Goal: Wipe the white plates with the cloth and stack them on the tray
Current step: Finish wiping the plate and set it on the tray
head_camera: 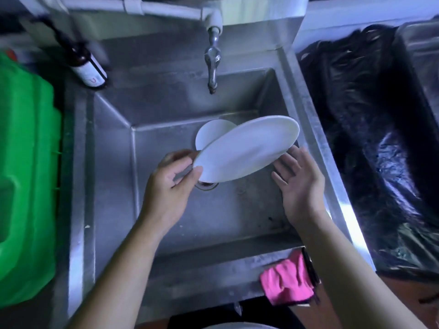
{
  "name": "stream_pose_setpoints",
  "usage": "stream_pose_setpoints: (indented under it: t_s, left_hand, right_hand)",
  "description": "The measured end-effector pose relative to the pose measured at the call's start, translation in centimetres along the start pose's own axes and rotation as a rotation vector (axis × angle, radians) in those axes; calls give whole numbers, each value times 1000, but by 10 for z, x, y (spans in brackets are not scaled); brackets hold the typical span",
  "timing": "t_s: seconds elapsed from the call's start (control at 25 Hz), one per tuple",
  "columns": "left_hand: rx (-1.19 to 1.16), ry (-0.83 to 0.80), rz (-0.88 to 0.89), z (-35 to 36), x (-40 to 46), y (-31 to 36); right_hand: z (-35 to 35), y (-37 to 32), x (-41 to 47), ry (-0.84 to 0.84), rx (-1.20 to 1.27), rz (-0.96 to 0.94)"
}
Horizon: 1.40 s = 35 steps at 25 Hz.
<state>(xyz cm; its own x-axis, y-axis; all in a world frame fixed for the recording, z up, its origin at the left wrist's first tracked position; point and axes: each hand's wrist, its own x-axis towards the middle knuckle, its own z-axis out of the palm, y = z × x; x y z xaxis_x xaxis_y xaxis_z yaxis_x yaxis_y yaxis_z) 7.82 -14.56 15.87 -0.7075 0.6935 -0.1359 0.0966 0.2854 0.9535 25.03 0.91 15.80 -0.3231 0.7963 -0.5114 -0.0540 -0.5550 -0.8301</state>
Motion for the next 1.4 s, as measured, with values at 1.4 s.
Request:
stream_pose_setpoints:
  t_s: [1.4]
  left_hand:
    - [-635, 53, -332, -32, -190, 23]
  right_hand:
    - [-152, 104, -83, -591, -1825, -864]
